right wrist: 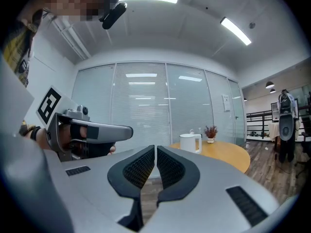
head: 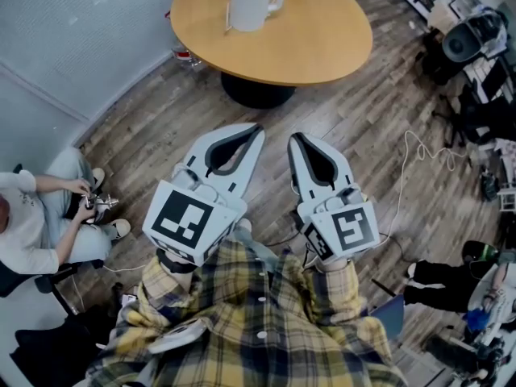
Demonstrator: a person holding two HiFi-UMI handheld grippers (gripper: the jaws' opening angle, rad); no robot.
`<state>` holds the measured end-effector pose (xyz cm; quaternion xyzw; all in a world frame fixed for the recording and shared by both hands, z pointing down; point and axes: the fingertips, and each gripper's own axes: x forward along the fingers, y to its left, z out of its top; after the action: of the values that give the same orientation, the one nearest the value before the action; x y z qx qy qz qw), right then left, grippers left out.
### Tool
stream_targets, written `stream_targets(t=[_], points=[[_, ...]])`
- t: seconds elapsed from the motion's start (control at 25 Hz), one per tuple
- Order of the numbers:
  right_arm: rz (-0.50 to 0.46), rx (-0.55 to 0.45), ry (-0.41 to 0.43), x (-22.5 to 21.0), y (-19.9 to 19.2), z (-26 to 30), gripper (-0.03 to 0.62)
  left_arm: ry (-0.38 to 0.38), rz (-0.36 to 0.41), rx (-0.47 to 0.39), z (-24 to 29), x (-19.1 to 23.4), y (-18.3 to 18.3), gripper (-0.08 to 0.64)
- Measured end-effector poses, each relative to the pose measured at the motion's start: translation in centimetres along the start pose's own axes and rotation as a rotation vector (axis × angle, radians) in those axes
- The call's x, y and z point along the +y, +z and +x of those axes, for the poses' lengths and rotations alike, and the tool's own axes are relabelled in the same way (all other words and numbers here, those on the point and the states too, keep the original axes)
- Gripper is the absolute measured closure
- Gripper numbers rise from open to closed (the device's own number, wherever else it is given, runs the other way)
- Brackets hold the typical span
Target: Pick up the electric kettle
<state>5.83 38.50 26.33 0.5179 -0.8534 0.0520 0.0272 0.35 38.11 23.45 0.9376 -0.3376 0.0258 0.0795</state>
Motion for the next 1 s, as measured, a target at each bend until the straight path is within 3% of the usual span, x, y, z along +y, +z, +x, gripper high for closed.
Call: stream_targets(t=[1.0], points=[[-0.008, 0.032, -0.043, -6.3, 1.0, 19.5, 0.551, -0.061, -0.005, -0.012, 10.8, 17.6, 3.0, 0.558]])
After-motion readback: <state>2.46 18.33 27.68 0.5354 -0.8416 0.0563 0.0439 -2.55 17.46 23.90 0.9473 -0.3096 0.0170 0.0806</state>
